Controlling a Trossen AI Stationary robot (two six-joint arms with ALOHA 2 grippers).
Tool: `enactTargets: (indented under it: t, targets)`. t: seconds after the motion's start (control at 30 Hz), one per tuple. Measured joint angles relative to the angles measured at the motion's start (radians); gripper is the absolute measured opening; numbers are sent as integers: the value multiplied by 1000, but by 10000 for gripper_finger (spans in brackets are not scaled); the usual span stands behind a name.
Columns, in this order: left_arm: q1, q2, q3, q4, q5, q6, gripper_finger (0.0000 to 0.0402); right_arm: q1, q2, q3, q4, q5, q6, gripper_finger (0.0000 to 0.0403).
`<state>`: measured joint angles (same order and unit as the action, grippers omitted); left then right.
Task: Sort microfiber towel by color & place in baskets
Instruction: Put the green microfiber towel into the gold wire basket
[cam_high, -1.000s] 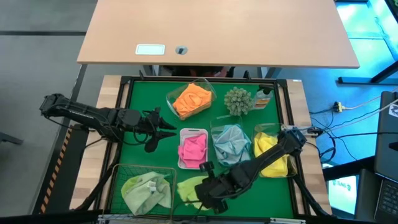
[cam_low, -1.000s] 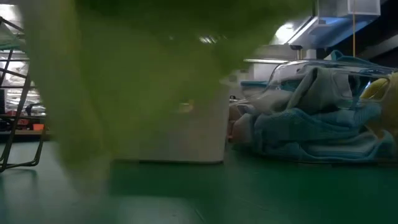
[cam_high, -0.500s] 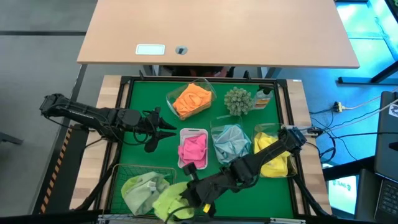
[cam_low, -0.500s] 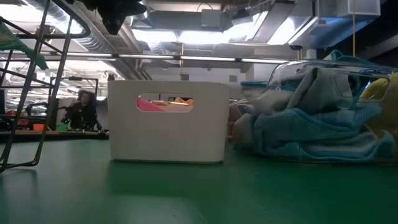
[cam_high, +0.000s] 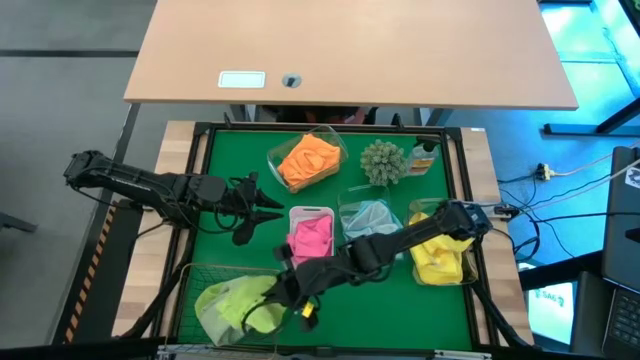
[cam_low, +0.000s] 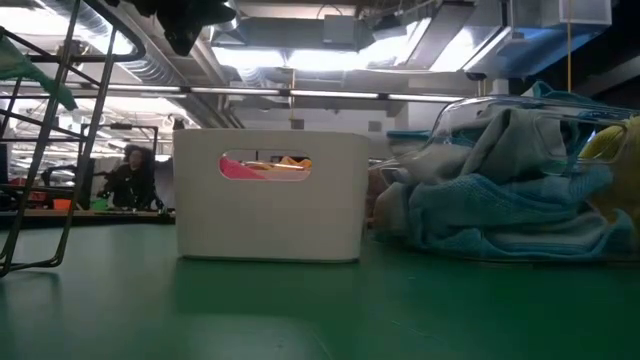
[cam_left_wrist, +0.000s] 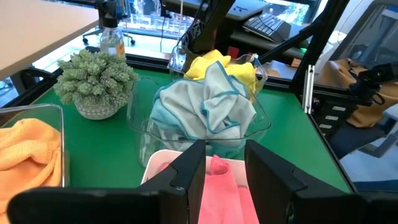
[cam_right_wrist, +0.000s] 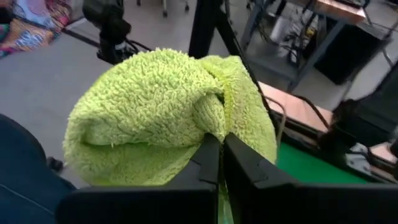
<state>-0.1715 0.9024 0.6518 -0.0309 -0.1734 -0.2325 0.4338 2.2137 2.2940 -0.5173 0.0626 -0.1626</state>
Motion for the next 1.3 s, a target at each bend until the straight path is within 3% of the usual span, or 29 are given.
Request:
enactTargets:
  t: [0.27,0.53,0.77,1.3]
  targets:
    - [0,-23,0,-6,29,17,105,-31,47,-58,35,-10,-1,9]
    - [0,-132,0,-5,38,34,105,-63,150,-60,182,-14,-1,9]
    - [0,-233,0,-18,113,64,105,-98,218,-60,266,-22,0,10]
    - [0,-343,0,-94,109,68,105,-107,312,-60,397,-25,68,10]
